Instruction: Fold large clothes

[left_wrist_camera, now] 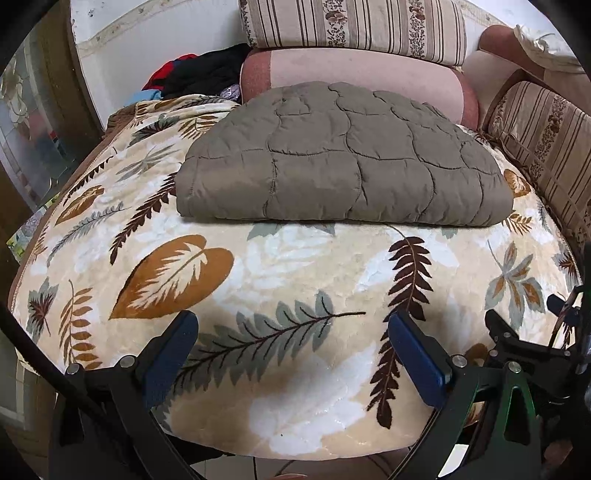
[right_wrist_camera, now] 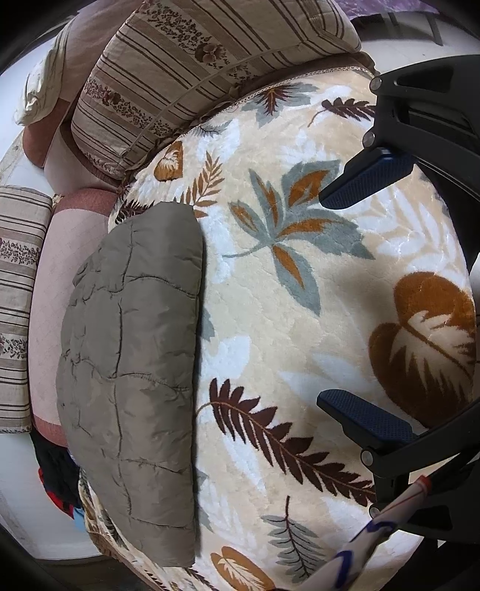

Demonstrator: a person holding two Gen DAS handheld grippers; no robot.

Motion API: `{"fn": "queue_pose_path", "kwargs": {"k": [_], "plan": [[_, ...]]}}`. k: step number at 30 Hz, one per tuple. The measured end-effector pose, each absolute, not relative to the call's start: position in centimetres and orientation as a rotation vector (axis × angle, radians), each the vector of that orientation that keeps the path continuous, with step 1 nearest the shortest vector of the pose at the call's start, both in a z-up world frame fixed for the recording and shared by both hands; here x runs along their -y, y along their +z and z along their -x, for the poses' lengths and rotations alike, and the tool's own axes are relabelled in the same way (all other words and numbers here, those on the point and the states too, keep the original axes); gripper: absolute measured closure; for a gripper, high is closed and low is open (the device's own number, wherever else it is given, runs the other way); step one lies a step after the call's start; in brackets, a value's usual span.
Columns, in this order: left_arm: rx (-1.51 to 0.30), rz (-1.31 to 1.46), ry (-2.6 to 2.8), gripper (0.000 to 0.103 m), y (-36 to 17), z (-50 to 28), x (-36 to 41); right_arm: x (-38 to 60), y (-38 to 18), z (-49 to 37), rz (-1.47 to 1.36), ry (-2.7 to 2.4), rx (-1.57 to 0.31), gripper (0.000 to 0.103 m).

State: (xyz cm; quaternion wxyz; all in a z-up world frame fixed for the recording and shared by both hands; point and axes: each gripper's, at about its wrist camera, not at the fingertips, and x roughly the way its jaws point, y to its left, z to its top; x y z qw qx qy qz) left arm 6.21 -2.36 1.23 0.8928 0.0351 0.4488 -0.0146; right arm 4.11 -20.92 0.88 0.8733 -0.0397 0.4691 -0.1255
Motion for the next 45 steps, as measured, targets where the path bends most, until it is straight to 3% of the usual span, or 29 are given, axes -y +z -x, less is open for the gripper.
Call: {"fn": "queue_pose_path", "kwargs": {"k": [45], "plan": [[-0.967,-0.068,-0.063,0.001,-0.1,-6.3,2.5,20.6,0.3,-4.2,0.031,-0.215,-1.006,0.003]]}}
